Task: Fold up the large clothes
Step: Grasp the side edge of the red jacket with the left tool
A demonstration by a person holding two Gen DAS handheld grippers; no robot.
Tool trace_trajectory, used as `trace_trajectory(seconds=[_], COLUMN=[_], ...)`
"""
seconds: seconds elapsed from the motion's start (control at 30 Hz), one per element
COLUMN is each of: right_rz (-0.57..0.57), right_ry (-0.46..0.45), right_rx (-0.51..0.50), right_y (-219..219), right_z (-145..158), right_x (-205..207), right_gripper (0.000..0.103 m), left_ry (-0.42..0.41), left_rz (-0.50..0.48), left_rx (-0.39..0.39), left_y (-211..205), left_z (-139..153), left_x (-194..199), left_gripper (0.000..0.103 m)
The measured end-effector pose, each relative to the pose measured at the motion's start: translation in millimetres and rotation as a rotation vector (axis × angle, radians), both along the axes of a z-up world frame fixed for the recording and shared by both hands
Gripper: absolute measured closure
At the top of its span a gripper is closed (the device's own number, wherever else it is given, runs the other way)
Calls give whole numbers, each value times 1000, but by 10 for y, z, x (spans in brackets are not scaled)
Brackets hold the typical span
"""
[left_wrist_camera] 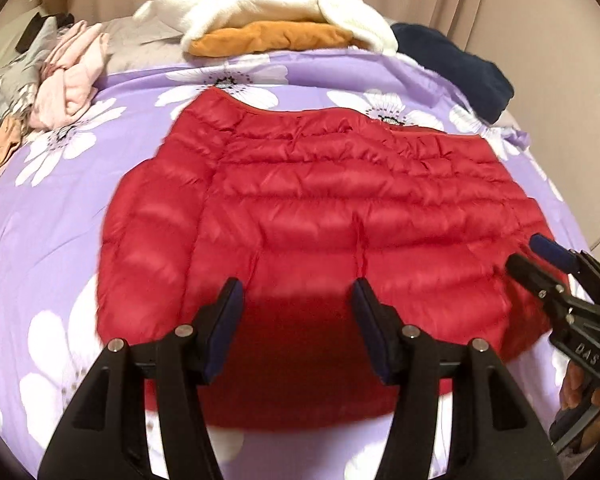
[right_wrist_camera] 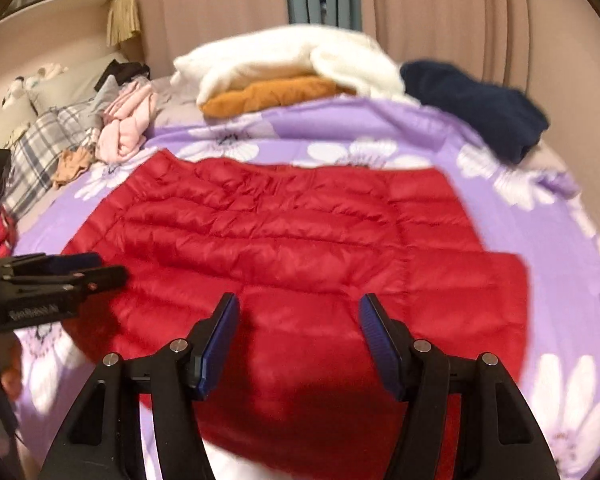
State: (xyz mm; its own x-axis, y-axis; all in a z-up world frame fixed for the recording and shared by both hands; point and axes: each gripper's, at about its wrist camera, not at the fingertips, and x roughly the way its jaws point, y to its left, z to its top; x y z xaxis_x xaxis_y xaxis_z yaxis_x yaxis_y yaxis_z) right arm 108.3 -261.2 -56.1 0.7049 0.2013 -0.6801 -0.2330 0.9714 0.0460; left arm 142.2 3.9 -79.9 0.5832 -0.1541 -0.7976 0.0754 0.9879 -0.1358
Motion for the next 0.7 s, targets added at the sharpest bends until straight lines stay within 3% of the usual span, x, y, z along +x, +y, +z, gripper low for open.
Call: trace_trajectory(seconds=[0.17,0.43,0.7], right_rz=[-19,-67,-81], right_ry=[2,67,86], right_rx=[-35,-82,-55], right_y=[-80,-23,-36], right_z=[-62,-459,-520], right_x=[-159,-21,-65], right_gripper=[38,38,38], left_ry=[7,56,96], left_rz=[3,5,37], left_rx=[22,87,14], left_y=[21,-98,30], left_z=[-109,-372,-355], left_x=[-190,-99,-101], left_gripper=[47,44,42])
